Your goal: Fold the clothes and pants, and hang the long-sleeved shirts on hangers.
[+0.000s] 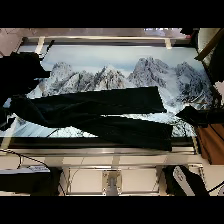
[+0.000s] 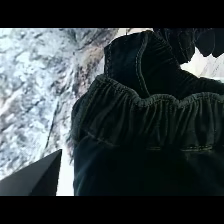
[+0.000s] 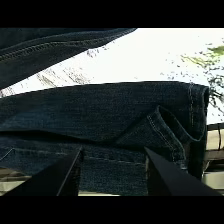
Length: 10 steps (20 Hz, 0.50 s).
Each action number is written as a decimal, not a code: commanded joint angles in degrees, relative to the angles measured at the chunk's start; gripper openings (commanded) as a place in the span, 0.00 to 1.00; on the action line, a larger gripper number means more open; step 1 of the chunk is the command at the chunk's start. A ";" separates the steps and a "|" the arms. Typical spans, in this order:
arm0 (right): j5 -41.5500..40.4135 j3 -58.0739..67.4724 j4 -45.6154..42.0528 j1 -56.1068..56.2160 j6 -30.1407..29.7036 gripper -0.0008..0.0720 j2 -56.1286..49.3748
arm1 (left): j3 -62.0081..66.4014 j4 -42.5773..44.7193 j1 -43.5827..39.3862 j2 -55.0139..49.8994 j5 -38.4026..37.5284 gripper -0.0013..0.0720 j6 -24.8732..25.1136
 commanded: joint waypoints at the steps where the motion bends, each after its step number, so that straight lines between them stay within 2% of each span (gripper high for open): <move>1: -0.20 0.04 0.07 0.00 1.22 0.56 0.02 | -0.04 -3.54 -1.77 -2.23 0.28 0.68 2.27; 3: -0.17 0.04 0.07 0.00 1.25 0.56 0.02 | -0.04 -7.21 -3.41 -2.60 0.26 0.65 4.24; 4: -0.15 0.04 0.07 0.00 1.25 0.56 0.02 | -0.02 -9.25 -3.93 -2.58 0.24 0.50 4.42; 5: -0.15 0.04 0.04 0.00 1.25 0.56 0.02 | 0.33 -10.40 -4.17 -2.58 0.15 0.19 5.01; 6: -0.09 0.07 0.04 0.00 1.22 0.56 0.02 | 1.07 -10.10 -4.15 -2.47 -0.59 0.07 5.81; 10: 2.60 1.77 -2.10 0.00 1.03 0.56 0.11 | 4.26 -9.46 1.62 3.61 -8.31 0.06 4.63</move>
